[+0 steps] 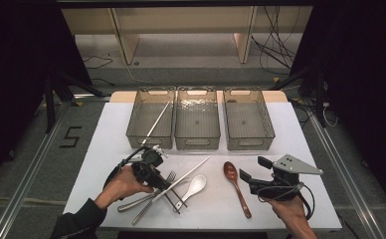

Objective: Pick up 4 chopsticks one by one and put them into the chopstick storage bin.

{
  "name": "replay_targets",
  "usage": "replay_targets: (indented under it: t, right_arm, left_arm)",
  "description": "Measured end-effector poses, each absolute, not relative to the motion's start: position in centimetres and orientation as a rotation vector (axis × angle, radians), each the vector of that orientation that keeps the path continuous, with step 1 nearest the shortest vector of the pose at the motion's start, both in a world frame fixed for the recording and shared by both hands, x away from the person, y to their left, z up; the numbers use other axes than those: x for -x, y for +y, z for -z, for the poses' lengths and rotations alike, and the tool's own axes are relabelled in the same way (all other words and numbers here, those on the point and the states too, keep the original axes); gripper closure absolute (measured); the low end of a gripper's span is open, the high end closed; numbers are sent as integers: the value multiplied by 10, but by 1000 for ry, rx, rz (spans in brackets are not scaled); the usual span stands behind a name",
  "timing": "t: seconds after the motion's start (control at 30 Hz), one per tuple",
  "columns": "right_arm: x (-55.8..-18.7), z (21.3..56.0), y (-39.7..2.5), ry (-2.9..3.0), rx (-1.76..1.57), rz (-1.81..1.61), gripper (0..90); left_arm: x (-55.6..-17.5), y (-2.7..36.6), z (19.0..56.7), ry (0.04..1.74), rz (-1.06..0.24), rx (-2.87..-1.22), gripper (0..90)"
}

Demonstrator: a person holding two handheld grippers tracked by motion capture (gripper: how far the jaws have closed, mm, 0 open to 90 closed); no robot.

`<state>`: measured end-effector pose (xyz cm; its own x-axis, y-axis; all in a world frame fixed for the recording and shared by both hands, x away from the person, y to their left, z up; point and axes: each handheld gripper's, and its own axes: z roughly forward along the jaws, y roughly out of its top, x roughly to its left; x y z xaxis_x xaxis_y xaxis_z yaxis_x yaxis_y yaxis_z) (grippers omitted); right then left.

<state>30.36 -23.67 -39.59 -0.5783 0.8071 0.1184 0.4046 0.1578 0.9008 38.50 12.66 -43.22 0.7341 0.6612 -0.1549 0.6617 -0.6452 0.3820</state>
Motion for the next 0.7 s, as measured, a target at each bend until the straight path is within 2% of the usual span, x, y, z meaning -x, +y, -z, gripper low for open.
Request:
replay_targets:
  t: [0.7]
  right_arm:
    - [-304,396,-236,2052,-1151,-1396,229]
  left_arm:
    - [-381,112,447,975,51,-2601,598]
